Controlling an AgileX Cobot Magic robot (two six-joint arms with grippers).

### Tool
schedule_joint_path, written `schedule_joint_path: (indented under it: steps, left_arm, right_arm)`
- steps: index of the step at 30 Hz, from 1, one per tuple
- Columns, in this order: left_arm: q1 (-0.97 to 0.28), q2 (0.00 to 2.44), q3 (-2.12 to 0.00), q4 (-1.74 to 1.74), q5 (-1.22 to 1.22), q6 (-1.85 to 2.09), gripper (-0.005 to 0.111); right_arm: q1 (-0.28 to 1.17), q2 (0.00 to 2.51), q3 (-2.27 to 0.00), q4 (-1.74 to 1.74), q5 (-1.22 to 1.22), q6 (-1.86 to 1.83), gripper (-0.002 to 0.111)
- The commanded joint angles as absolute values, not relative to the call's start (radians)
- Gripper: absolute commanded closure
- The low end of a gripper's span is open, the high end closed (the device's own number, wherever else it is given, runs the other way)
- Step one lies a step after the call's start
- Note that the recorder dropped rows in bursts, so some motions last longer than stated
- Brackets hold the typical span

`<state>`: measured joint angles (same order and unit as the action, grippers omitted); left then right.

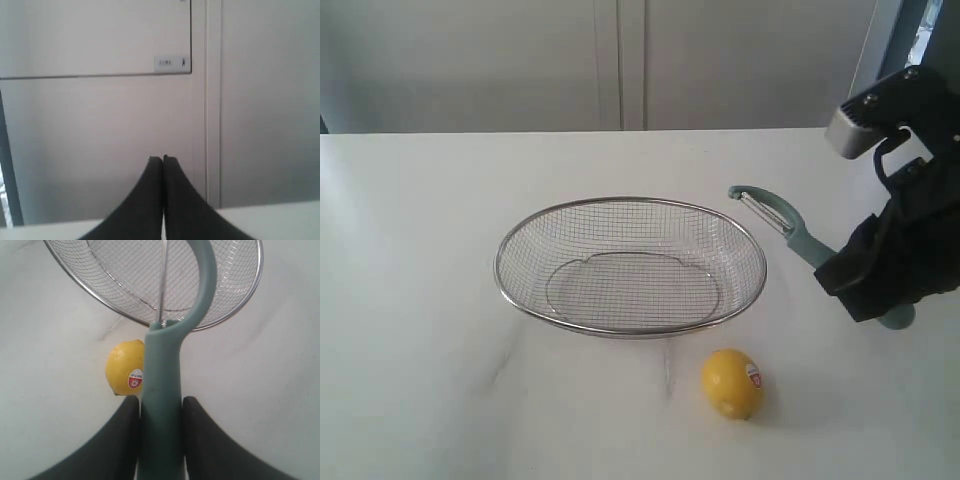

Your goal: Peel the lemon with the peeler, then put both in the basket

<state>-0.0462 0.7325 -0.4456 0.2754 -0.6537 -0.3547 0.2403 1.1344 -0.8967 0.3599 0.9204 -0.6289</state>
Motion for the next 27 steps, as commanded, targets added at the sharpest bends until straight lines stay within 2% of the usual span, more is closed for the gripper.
schedule_joint_path:
  steps: [1,3,9,13,17,27]
  left_arm:
    - [-0.043,0.879,-0.506,0.319,-0.449,-0.271,0.107]
    - [-0.043,0.962,-0.536,0.316,-0.362,-0.159,0.107]
    - [-0.043,1.111,-0.611,0.316,-0.140,-0.155,0.107]
    - [-0.058,1.179,-0.731,0.314,0.163,-0.189,0.107]
    - [-0.138,1.217,-0.832,0.241,0.351,-0.151,0.107]
    - [-0.392,1.330,-0.942,-0.008,0.570,0.197,0.107]
  right_arm:
    - [0.236,1.128,-0.905,0.368,0.912,-0.621,0.108]
    - [0.236,1.128,-0.905,0.368,0.912,-0.621,0.108]
    - [0.236,1.128,-0.905,0.368,0.912,-0.621,0.108]
    - [0.236,1.128,-0.905,0.368,0.912,-0.621,0.108]
    - [0.236,1.128,-0.905,0.368,0.912,-0.621,0.108]
    - [0.236,1.128,-0.905,0.368,0.912,-0.621,0.108]
